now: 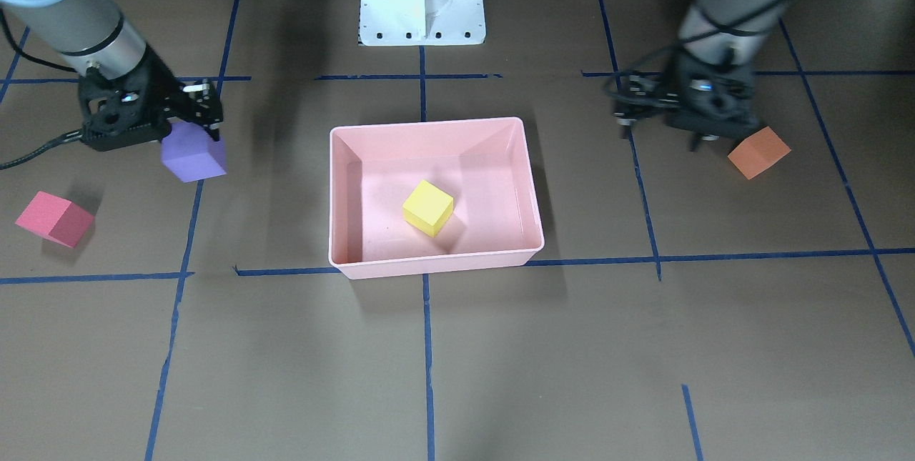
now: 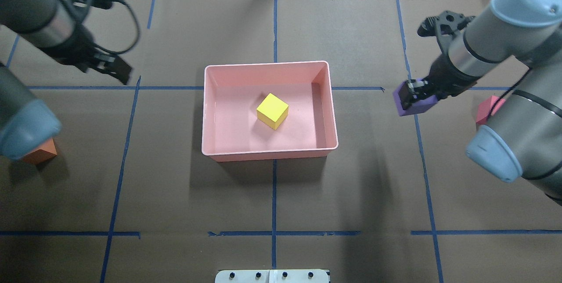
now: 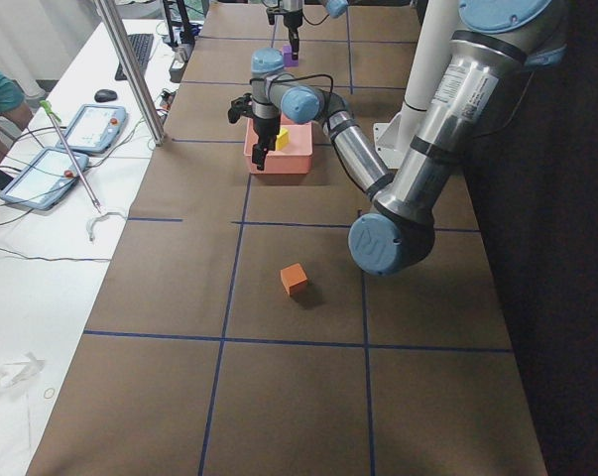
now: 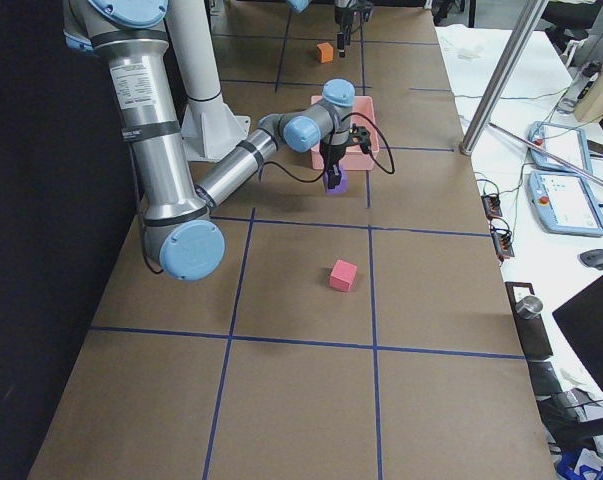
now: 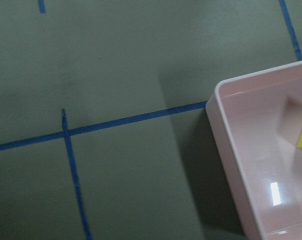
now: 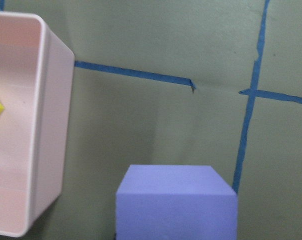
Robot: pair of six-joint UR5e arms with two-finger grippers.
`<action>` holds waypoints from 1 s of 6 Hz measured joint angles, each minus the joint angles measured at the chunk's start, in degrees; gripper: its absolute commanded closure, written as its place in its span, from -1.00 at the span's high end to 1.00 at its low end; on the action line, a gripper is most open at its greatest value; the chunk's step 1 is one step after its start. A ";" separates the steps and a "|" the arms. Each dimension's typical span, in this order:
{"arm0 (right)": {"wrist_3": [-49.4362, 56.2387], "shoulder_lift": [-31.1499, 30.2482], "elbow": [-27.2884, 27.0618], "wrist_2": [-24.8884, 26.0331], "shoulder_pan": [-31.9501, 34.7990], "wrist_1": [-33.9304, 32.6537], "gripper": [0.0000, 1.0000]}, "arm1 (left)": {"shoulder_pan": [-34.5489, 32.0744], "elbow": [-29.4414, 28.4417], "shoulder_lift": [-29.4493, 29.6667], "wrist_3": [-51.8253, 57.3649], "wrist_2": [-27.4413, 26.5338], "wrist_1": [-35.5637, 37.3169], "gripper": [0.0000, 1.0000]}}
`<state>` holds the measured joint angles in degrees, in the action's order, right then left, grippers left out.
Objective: Place blocks into pink bin with both arms
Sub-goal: 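Carry the purple cube with the right gripper into the pink bin and release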
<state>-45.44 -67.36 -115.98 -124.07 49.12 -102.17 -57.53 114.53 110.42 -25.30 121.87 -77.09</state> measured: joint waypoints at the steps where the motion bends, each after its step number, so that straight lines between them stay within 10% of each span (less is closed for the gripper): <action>1: -5.47 4.82 0.28 0.80 -1.76 -2.69 -0.85 | -4.60 -0.26 -4.51 8.40 1.74 -0.52 1.00; 3: -14.37 13.31 4.99 4.97 -6.56 -3.80 -0.74 | -9.75 -1.39 -11.58 18.12 5.22 -3.44 1.00; 5: -20.96 19.57 11.14 10.31 -11.56 -3.64 0.99 | -12.37 -5.43 -16.34 23.00 7.47 -10.56 1.00; 6: -23.73 21.30 13.06 12.54 -13.38 -3.50 1.00 | -12.95 -7.64 -17.52 24.01 7.74 -13.41 1.00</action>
<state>-69.16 -46.07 -102.93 -111.53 35.74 -105.67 -70.48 106.89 92.90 -1.28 129.61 -90.50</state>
